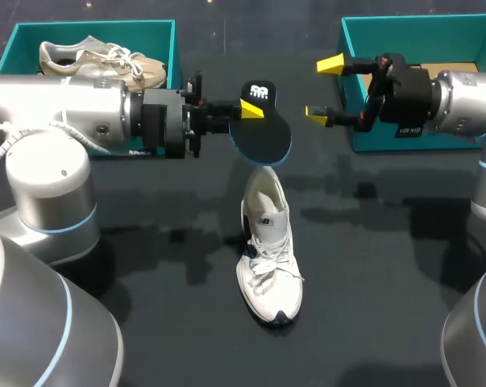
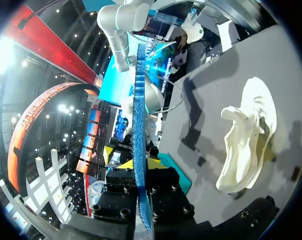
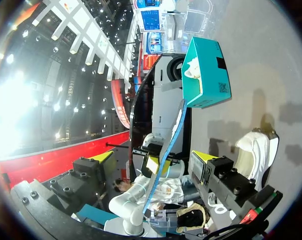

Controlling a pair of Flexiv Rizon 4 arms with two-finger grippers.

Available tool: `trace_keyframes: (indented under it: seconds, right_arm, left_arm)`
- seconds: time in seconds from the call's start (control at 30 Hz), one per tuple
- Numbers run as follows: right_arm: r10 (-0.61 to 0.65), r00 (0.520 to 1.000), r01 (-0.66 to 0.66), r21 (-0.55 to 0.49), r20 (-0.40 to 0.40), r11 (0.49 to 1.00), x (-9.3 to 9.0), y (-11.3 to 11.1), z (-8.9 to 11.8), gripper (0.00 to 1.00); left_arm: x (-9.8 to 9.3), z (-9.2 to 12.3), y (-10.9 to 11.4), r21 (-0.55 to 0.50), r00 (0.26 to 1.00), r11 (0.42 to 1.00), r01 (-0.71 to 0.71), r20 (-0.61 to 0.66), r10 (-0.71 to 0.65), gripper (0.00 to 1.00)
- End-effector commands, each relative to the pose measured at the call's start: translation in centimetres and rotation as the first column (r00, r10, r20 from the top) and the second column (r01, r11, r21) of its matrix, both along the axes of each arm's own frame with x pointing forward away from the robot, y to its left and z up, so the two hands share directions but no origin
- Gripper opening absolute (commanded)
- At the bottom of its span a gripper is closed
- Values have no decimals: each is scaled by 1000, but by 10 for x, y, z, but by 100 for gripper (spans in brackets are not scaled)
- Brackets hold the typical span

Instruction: Take the shoe out of the shoebox, open the shoe tongue, remove and reinsert the insole, then place the shoe into the shoebox

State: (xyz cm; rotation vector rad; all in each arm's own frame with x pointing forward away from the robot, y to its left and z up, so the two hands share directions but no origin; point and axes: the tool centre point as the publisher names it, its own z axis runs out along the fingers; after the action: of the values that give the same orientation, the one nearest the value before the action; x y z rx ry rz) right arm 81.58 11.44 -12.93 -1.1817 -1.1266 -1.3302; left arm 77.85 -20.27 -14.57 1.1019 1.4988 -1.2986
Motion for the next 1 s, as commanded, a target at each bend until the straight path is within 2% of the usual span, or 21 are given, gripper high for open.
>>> trace_keyframes:
  seconds: [0.03, 0.2, 0.33, 0.43, 0.5, 0.7, 1.0]
  right_arm:
    - [0, 1000, 0, 0, 0, 1000, 0, 1, 0, 100]
    - [0, 1000, 0, 0, 0, 1000, 0, 1, 0, 100]
    - [0, 1000, 0, 0, 0, 1000, 0, 1, 0, 100]
    - [0, 1000, 0, 0, 0, 1000, 0, 1, 0, 100]
    - [0, 1000, 0, 0, 0, 1000, 0, 1, 0, 100]
    - [0, 1000, 0, 0, 0, 1000, 0, 1, 0, 100]
    - [0, 1000, 0, 0, 0, 1000, 0, 1, 0, 100]
  left_arm:
    - [-1, 1, 2, 2, 1000, 1000, -1, 1, 1, 0]
    - [-5, 1, 2, 2, 1000, 1000, 14, -22, -14, 0]
    - [-1, 8, 13, -17, 941, 999, 29, -338, -33, 0]
    - [1, 13, 19, -17, 823, 999, 48, -566, -49, 0]
    - [1, 14, 22, -25, 712, 996, 84, -698, -78, 0]
    - [-2, 14, 23, 25, 435, 993, 114, -900, -28, 0]
    - [-2, 14, 23, 25, 435, 993, 114, -900, -28, 0]
